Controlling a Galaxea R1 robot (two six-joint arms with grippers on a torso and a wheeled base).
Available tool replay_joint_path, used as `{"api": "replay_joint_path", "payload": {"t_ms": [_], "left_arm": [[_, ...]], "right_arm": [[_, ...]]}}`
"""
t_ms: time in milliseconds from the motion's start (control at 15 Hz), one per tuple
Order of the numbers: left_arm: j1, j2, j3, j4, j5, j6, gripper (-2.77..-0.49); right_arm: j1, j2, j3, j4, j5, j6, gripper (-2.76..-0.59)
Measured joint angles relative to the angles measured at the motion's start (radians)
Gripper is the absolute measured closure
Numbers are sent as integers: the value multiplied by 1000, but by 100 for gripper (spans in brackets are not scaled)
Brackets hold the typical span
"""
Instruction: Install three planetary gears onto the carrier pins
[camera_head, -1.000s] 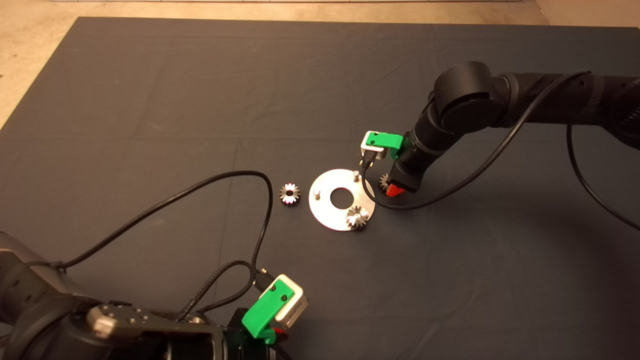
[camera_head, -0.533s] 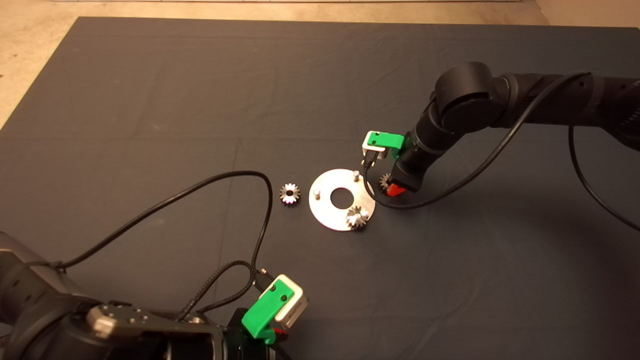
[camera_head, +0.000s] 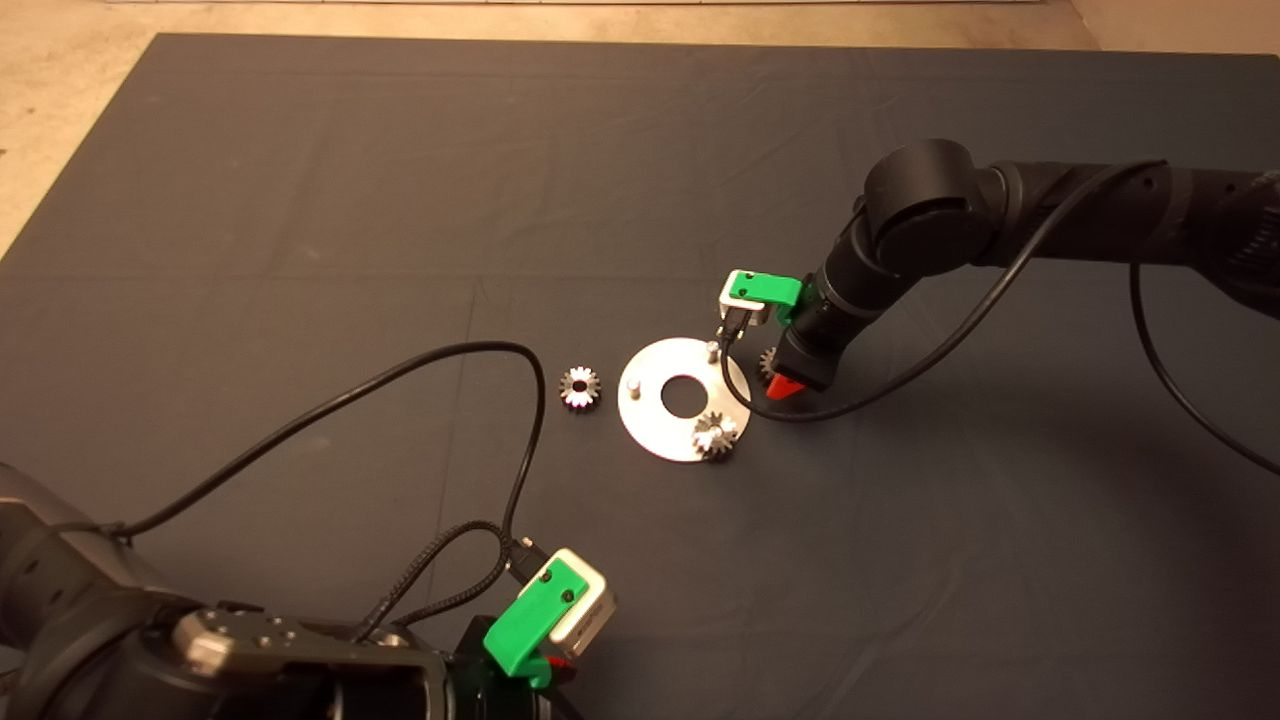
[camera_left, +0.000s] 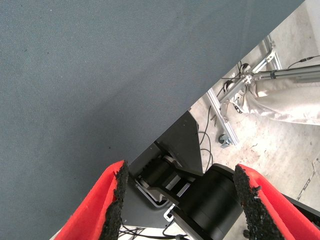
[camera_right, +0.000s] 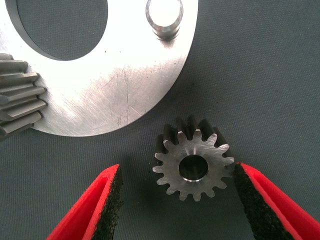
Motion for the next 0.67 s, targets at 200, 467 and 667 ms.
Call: {"api": "replay_joint_path", "payload": {"t_ms": [200, 467, 667], "left_arm": [[0, 0, 0, 0, 0, 0, -146], [0, 0, 0, 0, 0, 0, -146], [0, 0, 0, 0, 0, 0, -146]], "right_arm": [[0, 0, 0, -4, 5, 0, -163], [-2, 0, 0, -9, 7, 0, -163], [-2, -1, 0, -16, 11, -15, -163]]}}
